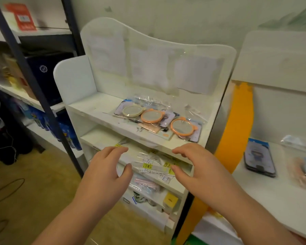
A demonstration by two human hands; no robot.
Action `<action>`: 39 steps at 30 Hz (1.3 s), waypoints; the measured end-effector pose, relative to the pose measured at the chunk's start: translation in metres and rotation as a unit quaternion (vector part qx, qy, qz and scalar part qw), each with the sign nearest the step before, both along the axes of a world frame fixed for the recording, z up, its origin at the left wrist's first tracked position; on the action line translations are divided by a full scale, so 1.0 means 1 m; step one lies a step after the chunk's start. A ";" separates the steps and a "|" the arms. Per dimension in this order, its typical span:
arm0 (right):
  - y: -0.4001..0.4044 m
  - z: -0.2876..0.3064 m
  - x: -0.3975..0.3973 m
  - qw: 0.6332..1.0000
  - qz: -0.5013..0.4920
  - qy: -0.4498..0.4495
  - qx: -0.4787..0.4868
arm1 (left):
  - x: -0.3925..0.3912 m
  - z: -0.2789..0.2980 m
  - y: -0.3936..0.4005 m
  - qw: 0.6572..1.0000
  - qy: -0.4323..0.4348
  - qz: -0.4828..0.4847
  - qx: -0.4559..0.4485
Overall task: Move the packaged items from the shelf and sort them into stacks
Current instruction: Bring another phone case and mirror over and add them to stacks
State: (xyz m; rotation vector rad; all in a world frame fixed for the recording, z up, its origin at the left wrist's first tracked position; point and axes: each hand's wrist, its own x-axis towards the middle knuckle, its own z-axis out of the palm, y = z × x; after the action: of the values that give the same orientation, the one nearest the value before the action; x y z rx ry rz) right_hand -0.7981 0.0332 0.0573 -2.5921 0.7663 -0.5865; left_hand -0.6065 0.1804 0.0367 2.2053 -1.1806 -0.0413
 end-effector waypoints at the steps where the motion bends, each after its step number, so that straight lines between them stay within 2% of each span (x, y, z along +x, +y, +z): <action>1: -0.002 -0.003 0.006 1.000 -0.009 0.006 0.001 | 0.007 -0.003 -0.003 1.000 0.004 -0.004 0.000; 11: -0.060 -0.037 0.098 0.998 -0.049 -0.013 0.036 | 0.087 -0.024 -0.074 0.997 0.015 -0.061 0.040; 17: -0.115 -0.044 0.187 0.995 -0.078 -0.047 0.039 | 0.160 -0.023 -0.125 0.996 -0.005 -0.064 0.068; 26: -0.154 -0.053 0.253 0.992 -0.121 0.044 0.016 | 0.260 -0.043 -0.167 0.994 0.025 -0.075 0.070; 32: -0.147 -0.062 0.321 0.988 -0.118 0.100 0.007 | 0.331 -0.056 -0.204 0.985 0.034 -0.154 0.063; 39: -0.146 -0.088 0.393 0.964 -0.186 0.185 -0.039 | 0.402 -0.068 -0.242 0.970 0.034 -0.234 0.052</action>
State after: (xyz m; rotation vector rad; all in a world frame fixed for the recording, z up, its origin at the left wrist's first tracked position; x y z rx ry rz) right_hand -0.4048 -0.1132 -0.0306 -2.6808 1.3953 -0.2312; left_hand -0.2041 -0.0618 -0.0310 1.9447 -1.6663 -0.3791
